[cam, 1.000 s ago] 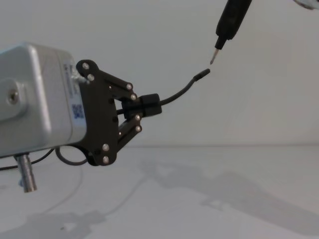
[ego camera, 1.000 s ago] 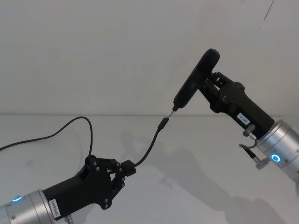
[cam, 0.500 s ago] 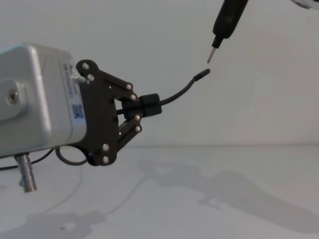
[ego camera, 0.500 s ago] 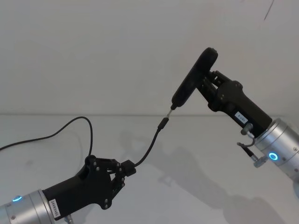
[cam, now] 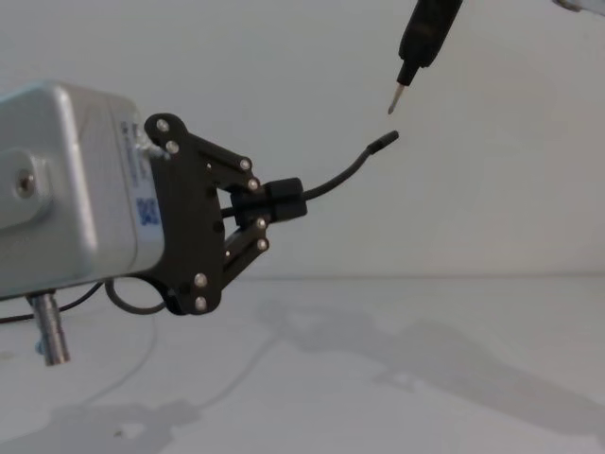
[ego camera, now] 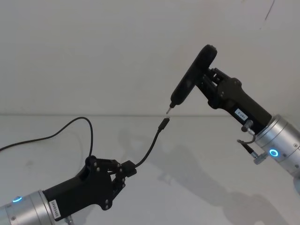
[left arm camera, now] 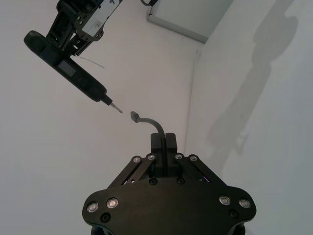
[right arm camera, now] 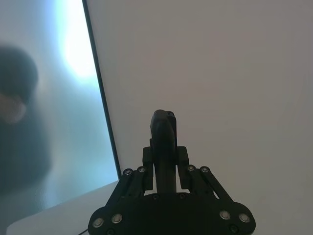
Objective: Pick up the data cable with the one hand.
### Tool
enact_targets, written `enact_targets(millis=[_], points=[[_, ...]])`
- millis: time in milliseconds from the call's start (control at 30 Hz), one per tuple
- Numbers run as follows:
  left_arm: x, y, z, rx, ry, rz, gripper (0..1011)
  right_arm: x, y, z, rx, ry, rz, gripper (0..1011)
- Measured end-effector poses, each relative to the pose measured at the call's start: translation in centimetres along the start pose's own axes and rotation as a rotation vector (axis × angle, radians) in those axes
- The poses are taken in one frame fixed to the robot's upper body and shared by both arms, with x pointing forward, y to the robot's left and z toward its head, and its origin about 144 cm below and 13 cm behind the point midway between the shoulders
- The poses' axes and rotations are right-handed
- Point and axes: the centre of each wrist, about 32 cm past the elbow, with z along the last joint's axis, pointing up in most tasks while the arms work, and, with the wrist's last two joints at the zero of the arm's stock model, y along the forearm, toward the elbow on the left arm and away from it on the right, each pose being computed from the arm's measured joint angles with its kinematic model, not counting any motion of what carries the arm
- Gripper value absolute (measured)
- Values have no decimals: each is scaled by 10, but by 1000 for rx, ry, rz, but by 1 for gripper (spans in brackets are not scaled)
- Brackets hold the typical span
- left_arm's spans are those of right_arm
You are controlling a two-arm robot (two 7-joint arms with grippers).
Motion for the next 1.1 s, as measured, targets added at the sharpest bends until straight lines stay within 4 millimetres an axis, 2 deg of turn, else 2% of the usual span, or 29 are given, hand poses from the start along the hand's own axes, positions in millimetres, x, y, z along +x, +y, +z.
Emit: enact_targets(millis=[500,1100], points=[[0,0,0,0,0,0,48,1,1,-1,-11,11,29,284],[0,0,0,0,0,0,48,0,4,-11,32,-78,22,284]])
